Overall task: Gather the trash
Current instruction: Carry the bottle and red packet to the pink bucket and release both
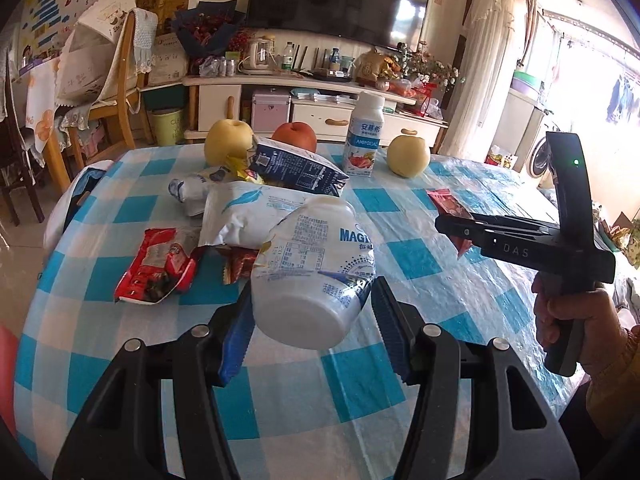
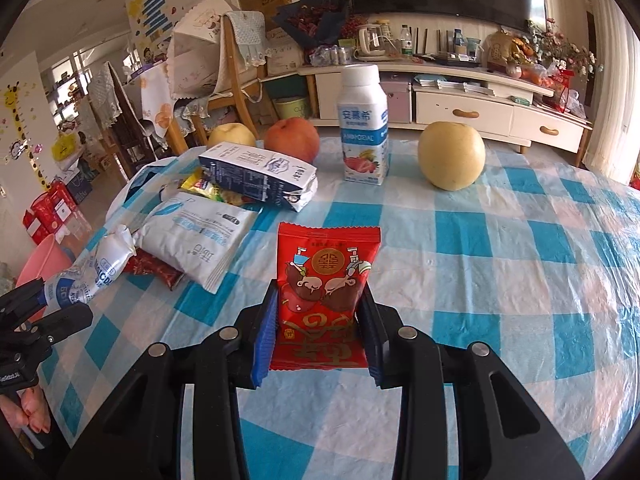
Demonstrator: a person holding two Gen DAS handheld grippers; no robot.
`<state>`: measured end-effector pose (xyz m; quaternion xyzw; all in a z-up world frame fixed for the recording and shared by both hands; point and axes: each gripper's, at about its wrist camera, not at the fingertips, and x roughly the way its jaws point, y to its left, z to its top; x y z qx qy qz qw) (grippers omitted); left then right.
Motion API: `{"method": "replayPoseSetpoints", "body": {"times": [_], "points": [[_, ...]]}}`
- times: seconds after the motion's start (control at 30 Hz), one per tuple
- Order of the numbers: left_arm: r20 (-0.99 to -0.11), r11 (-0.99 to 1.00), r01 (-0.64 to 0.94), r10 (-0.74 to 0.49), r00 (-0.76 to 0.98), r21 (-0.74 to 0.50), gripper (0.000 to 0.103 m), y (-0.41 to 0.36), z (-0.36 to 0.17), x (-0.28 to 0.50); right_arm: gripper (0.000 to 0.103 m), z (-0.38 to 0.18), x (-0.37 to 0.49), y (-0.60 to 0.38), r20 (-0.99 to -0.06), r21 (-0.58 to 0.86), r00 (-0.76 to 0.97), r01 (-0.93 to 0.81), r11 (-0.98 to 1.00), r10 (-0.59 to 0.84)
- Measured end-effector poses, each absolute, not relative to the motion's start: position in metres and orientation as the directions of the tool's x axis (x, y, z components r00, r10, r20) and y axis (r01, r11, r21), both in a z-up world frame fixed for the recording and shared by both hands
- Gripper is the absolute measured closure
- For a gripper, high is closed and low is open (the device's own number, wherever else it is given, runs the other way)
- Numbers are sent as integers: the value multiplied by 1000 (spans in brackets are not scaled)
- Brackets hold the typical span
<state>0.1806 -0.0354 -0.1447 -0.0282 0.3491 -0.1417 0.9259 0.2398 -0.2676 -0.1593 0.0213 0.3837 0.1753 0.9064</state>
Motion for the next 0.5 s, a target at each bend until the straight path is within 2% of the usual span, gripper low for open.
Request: {"method": "replayPoseSetpoints", "body": {"times": [0.5], "points": [[-572,971,65,-189,798,-231,45,49,-130,174,65,-160,206,-178,-697,227,583,-373,900,418]]}}
